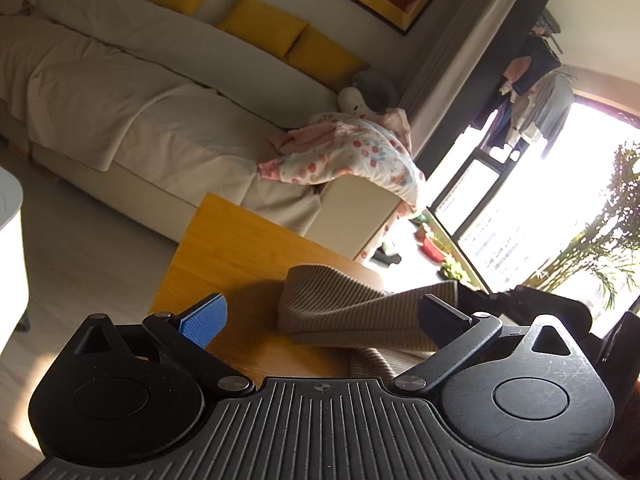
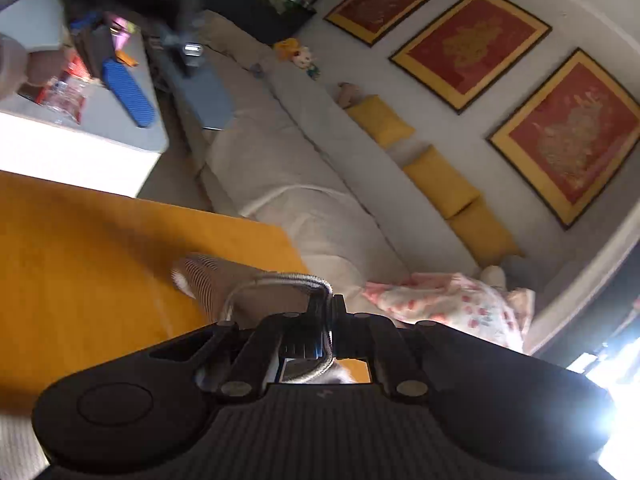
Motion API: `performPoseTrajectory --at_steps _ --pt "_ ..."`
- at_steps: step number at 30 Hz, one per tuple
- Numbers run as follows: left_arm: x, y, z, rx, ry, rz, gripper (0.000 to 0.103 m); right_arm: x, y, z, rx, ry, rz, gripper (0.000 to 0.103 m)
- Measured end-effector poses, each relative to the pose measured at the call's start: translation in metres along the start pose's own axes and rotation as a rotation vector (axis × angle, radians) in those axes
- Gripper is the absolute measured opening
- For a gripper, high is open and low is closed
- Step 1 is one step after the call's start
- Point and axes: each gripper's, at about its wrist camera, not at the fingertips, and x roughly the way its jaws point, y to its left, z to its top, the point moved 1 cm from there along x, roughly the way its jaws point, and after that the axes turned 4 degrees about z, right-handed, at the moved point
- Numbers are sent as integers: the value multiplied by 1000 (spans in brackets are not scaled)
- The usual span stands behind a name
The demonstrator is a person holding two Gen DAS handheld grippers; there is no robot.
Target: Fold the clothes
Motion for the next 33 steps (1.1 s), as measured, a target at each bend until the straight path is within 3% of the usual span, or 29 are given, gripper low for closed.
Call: performPoseTrajectory --at_steps 5,8,15,17,19,21,23,24,28,30,33 --pt "36 -42 -14 92 89 -49 103 0 -76 -61 -95 125 -243 4" --pt "60 -69 -27 161 148 -76 103 6 -101 -106 -118 214 -320 4" --pt "104 -116 -55 287 278 -149 103 18 -121 -210 -13 428 -284 6" --pt "112 -124 -59 313 283 -162 103 10 -133 -227 150 452 -251 10" --pt "120 -130 -63 329 286 -173 103 -3 -151 -234 418 424 -195 18" --pt "129 -133 -69 316 302 -175 103 -17 -173 -249 774 349 -114 46" --pt "139 -134 -77 296 327 -177 103 -26 -186 -260 1069 260 -23 58" --pt "142 -134 -83 290 342 -179 103 -27 -189 -266 1174 228 12 59" --pt "149 -131 -105 297 374 -150 103 4 -181 -277 1317 240 61 55" --pt "145 -128 -110 320 350 -151 103 19 -168 -266 1224 271 98 10" --pt "135 -129 -105 331 323 -164 103 13 -170 -233 1084 160 112 4"
